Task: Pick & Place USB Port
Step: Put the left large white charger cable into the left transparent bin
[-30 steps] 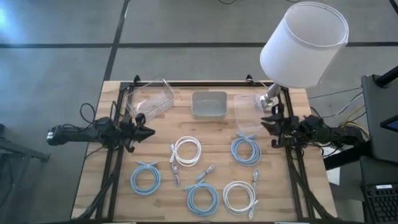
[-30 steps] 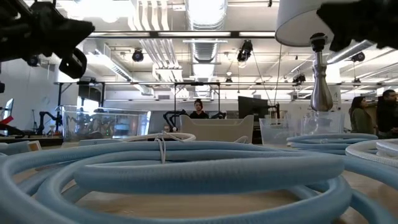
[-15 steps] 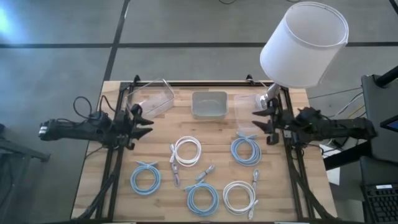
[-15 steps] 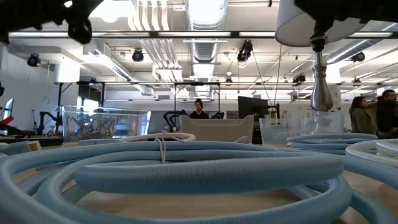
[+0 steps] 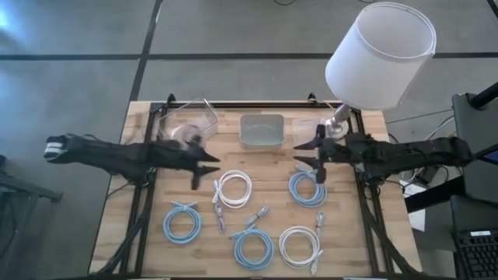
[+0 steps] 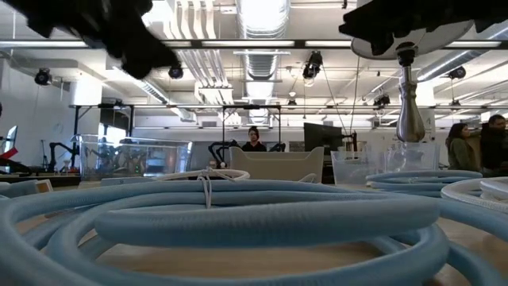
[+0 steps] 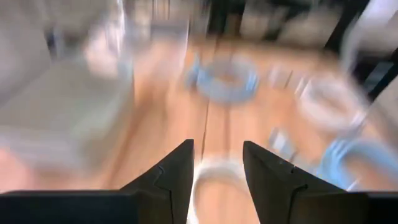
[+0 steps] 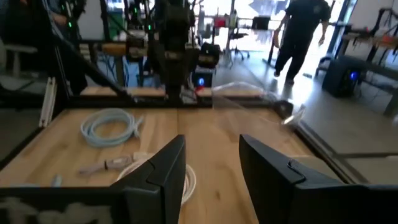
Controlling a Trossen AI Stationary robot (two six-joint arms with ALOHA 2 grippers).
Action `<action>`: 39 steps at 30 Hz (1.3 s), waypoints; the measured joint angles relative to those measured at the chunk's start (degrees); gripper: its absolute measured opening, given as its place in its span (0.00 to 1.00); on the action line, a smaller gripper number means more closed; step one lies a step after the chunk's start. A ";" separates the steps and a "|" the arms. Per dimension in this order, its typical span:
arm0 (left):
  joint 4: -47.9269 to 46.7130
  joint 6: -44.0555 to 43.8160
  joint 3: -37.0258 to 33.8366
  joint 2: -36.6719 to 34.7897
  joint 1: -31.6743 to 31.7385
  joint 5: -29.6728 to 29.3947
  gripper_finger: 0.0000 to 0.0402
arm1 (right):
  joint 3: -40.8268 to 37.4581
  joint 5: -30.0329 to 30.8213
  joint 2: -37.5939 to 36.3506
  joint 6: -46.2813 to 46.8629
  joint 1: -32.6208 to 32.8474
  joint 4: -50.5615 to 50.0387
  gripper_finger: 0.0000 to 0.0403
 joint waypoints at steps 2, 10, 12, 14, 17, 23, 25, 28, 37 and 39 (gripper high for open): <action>-0.95 -1.91 -0.22 5.09 -0.02 -0.79 0.35 | 0.73 0.00 1.78 -0.23 0.00 -0.03 0.37; 6.48 -5.42 1.66 21.83 -0.11 -1.10 0.34 | 2.68 0.00 6.23 0.21 0.00 0.01 0.37; 7.07 -5.34 2.82 24.73 -0.11 -1.71 0.33 | 2.60 0.00 6.81 1.58 0.00 -0.56 0.36; 5.79 -5.36 3.18 27.47 -0.11 -3.06 0.33 | 2.59 -0.02 7.27 2.78 0.02 -0.49 0.36; 6.62 -5.36 4.49 30.90 -0.11 -3.99 0.33 | 2.57 -0.04 7.84 3.09 0.02 -0.56 0.35; 6.10 -6.40 5.18 37.26 -0.11 -4.66 0.33 | 2.54 -0.09 8.41 5.45 0.02 -0.83 0.35; 6.67 -6.27 5.35 38.87 -0.11 -5.33 0.33 | 2.53 -0.17 8.60 6.08 0.02 -0.62 0.35; 6.70 -6.11 5.47 40.64 -0.13 -6.05 0.31 | 2.51 -0.17 8.71 6.22 0.02 -0.80 0.35; 5.53 -5.64 7.29 39.51 -0.68 -6.48 0.05 | 2.51 -0.17 8.71 6.22 0.02 -1.08 0.32; 5.54 -5.24 8.46 38.15 -0.86 -6.81 0.06 | 2.51 -0.17 8.71 6.22 0.04 -1.27 0.32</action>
